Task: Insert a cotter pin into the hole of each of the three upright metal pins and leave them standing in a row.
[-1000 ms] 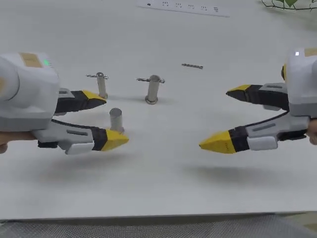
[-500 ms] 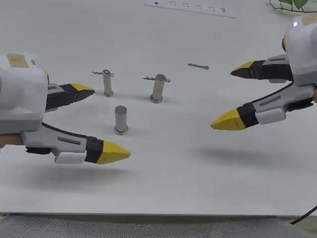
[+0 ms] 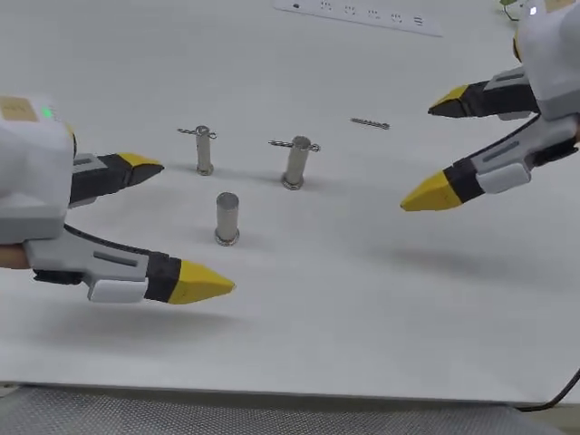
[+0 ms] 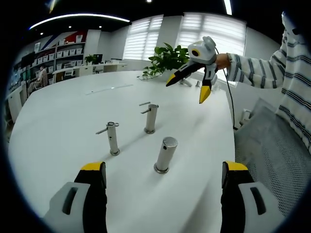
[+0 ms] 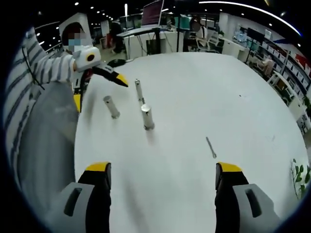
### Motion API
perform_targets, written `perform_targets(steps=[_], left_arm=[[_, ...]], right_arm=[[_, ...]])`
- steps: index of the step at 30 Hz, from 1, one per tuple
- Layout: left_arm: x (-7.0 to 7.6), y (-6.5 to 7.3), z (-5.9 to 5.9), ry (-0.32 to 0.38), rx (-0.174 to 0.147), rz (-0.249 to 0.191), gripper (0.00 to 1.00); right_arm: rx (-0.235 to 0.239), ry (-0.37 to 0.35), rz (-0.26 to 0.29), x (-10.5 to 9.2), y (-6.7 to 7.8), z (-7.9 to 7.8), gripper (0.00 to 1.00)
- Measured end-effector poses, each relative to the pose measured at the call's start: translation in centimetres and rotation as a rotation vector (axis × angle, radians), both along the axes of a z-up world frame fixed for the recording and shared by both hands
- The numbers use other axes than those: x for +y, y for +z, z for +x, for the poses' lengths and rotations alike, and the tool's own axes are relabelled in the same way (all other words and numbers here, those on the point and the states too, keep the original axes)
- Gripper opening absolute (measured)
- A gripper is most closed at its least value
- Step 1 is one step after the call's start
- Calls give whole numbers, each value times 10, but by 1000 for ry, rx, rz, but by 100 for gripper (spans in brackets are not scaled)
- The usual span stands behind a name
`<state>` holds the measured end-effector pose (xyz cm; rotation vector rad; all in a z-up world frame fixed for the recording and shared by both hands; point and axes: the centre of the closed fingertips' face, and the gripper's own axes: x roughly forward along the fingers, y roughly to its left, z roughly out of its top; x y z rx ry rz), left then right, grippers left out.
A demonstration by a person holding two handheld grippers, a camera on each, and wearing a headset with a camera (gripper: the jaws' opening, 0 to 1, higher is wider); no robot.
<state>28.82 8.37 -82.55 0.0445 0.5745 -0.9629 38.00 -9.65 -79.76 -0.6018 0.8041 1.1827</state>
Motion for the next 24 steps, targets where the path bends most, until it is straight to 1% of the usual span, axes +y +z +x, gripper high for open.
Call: perform_targets(steps=[2, 4, 6, 8, 12, 16, 19, 24], left_arm=[[0, -1, -2, 5, 19, -6, 100], [0, -1, -2, 6, 20, -8, 100], [0, 0, -3, 6, 18, -13, 100], [2, -3, -3, 14, 26, -12, 100], [4, -3, -3, 23, 30, -16, 100], [7, -3, -4, 33, 37, -20, 100], [7, -2, -5, 34, 37, -21, 100], [8, -2, -6, 37, 40, -25, 100]], right_arm=[[-3, -2, -5, 1, 1, 7, 89], [1, 3, -9, 2, 0, 12, 87], [3, 12, -26, 2, -3, 17, 86], [7, 25, -48, 2, -7, 22, 84], [7, 61, -89, 3, -13, 27, 83], [20, 80, -105, 9, -17, 32, 82], [26, 105, -130, 12, -22, 36, 80], [45, 115, -150, 16, -29, 42, 77]])
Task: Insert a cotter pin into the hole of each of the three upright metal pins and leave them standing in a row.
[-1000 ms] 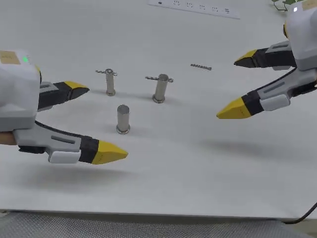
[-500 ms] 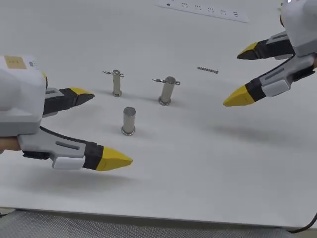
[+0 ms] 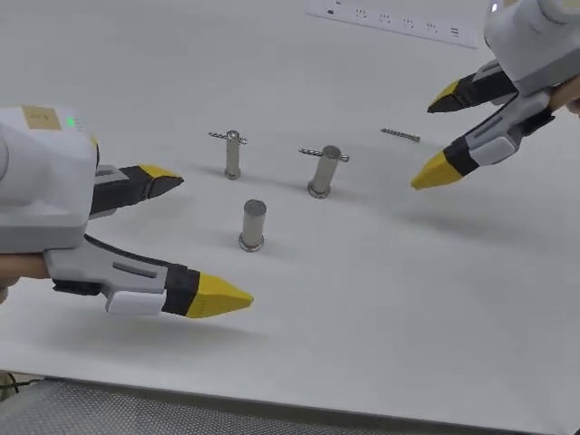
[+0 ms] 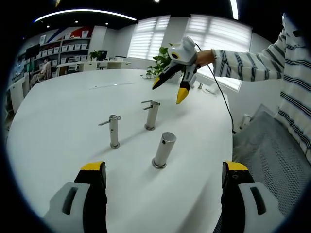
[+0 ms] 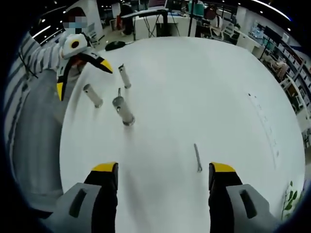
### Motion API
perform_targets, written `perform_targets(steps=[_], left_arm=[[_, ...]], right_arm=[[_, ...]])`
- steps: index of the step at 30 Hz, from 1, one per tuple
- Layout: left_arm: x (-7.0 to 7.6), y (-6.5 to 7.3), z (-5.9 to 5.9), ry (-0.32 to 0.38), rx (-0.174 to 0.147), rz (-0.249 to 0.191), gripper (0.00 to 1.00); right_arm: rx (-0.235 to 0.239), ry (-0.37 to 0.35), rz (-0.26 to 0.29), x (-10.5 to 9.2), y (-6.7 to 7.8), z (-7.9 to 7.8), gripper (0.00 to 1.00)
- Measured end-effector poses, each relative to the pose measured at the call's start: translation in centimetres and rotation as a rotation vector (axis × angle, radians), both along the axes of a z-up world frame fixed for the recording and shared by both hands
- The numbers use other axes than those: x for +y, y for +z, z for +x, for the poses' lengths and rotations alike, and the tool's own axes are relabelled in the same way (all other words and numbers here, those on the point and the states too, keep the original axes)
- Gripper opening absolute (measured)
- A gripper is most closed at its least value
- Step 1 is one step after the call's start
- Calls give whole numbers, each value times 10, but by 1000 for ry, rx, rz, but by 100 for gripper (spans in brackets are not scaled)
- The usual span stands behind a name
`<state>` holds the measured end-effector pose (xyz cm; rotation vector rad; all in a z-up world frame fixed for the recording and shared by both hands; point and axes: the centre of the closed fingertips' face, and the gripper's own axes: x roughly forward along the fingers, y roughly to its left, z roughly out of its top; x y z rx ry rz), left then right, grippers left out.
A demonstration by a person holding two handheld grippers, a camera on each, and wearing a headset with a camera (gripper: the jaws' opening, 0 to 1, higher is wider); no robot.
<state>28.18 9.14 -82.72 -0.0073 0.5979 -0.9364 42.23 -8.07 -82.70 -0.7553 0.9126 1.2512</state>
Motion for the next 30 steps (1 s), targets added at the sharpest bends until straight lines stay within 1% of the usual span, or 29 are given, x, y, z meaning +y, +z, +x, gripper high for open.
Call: perform_targets(steps=[4, 7, 9, 10, 13, 14, 15, 18, 21, 24, 25, 27, 30], left_arm=[[-1, -1, -2, -5, 3, 0, 100], [-2, -1, -3, -13, -2, -2, 100], [-2, -1, -3, -8, 4, -2, 100], [-2, -2, -3, -8, 9, -4, 100], [-1, -2, -3, -9, 6, -2, 100], [-2, -2, -3, -8, 8, -5, 100], [-1, -2, -3, -6, 9, -6, 100], [-1, -3, -3, 1, 15, -6, 100], [0, -4, -4, 4, 23, -7, 100], [0, -6, -6, 12, 39, -8, 99], [1, -6, -6, 12, 43, -7, 98], [0, -7, -7, 10, 50, -6, 96], [0, -7, -7, 11, 48, -7, 97]], right_arm=[[8, -7, -13, 1, -7, 7, 74], [28, -18, -24, 0, -14, 10, 69], [38, -16, -36, -2, -18, 11, 67], [41, -21, -42, -3, -20, 12, 66], [50, -43, -49, -5, -23, 15, 66], [54, -47, -53, -4, -28, 21, 65], [55, -48, -56, -4, -30, 22, 65], [66, -54, -67, -5, -32, 22, 61], [78, -50, -66, -4, -33, 19, 58], [77, -44, -67, -2, -33, 19, 53], [80, -44, -69, -2, -33, 18, 52], [85, -39, -77, -3, -36, 22, 52], [75, -28, -91, -5, -37, 23, 51]])
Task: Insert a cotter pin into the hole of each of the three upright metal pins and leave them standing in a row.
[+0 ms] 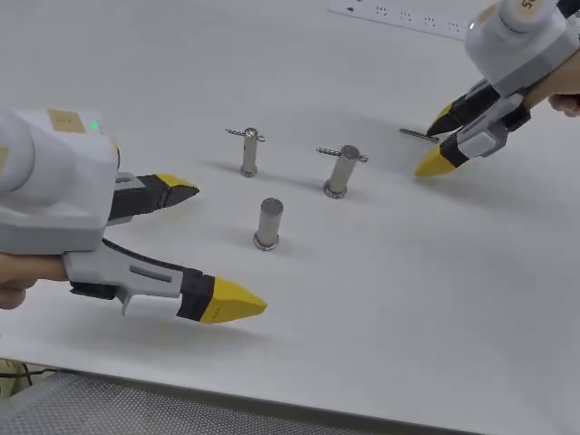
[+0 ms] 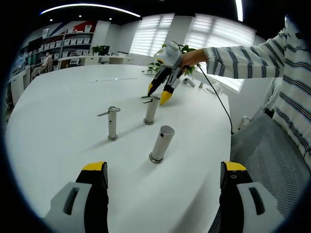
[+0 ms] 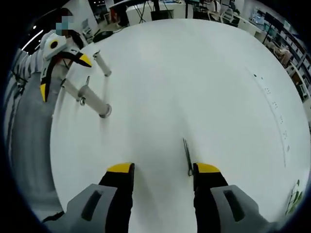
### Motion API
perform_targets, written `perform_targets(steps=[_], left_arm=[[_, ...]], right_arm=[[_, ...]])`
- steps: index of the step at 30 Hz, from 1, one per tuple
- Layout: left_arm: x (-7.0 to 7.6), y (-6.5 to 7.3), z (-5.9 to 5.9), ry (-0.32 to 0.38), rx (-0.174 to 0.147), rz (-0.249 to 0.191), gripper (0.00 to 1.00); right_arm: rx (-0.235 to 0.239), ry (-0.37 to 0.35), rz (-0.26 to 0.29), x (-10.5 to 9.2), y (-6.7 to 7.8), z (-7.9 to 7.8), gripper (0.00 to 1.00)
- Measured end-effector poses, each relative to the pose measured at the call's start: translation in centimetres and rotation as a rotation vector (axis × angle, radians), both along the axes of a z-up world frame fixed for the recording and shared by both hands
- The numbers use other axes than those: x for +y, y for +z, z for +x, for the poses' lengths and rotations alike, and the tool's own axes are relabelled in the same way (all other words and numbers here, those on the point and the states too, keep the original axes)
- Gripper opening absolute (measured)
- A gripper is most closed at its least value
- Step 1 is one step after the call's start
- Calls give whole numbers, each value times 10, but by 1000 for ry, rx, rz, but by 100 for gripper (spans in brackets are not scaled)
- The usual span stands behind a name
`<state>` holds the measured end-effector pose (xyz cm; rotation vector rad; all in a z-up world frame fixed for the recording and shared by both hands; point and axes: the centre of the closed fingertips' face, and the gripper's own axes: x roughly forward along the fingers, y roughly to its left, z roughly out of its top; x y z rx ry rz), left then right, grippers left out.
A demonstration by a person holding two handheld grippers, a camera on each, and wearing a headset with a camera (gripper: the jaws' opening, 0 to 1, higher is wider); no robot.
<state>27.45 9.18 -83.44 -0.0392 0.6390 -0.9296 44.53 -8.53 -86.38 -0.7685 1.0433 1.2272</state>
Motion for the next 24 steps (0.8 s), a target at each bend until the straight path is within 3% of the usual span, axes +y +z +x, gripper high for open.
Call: perform_targets(steps=[11, 20, 24], left_arm=[[5, 0, 4, 21, -11, 15, 94], [2, -3, 2, 25, 10, 10, 90], [0, -1, 1, 16, -3, 5, 90]], right_arm=[[-54, -45, -60, -3, -2, 15, 32], [-46, -62, -77, -4, -3, 16, 30], [-46, -69, -80, -4, -3, 18, 28]])
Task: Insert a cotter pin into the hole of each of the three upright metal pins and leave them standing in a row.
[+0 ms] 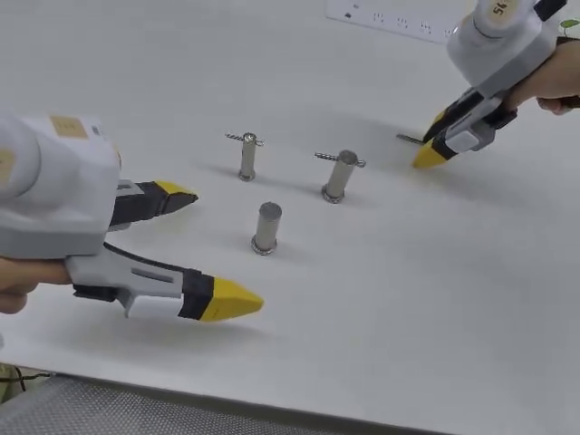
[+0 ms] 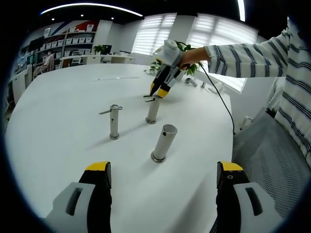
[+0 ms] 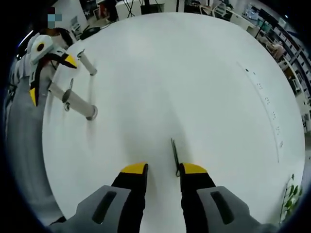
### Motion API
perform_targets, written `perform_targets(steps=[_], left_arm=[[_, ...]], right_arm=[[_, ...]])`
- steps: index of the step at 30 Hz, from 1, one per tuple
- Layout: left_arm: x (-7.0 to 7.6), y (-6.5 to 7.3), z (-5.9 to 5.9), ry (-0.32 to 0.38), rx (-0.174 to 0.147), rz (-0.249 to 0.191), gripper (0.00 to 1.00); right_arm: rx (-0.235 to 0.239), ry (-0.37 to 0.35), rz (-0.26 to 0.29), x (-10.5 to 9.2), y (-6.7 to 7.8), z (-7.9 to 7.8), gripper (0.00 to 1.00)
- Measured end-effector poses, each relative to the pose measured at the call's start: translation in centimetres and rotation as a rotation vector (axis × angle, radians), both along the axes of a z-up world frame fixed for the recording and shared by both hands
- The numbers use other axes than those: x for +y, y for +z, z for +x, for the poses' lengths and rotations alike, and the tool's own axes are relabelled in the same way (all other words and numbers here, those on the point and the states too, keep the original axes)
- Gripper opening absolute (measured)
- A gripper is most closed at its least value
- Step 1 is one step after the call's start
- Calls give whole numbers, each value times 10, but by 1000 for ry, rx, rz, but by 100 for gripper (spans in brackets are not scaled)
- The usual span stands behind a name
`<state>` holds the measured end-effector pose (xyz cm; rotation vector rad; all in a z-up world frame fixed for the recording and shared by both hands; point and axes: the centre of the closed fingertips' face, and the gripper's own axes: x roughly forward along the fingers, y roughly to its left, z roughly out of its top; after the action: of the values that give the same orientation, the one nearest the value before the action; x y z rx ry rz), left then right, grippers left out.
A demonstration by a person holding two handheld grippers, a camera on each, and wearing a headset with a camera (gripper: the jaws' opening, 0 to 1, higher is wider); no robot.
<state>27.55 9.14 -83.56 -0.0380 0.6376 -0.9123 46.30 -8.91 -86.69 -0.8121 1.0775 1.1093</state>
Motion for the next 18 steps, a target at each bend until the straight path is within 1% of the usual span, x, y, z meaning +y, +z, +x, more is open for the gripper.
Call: perform_targets(steps=[2, 4, 7, 9, 11, 15, 18], left_arm=[[-2, 2, -1, -2, -5, -8, 89], [-2, 2, -1, -1, -3, -12, 89], [-2, 3, -2, 0, -8, -14, 89], [-2, 3, -2, 0, -5, -17, 89], [-2, 3, -3, 1, 3, -19, 89], [-1, 2, -4, 0, 8, -15, 89], [-1, 2, -4, 2, 8, -18, 88]], right_arm=[[0, 5, -4, 0, 0, 0, 28], [1, 13, -8, 1, 0, 0, 27], [1, 19, -15, 1, -1, 1, 23], [0, 24, -19, 1, -1, 2, 21], [-2, 48, -20, 1, -2, 3, 20], [-6, 58, -17, 1, -2, 5, 16], [-13, 79, -27, 0, -3, 7, 13]])
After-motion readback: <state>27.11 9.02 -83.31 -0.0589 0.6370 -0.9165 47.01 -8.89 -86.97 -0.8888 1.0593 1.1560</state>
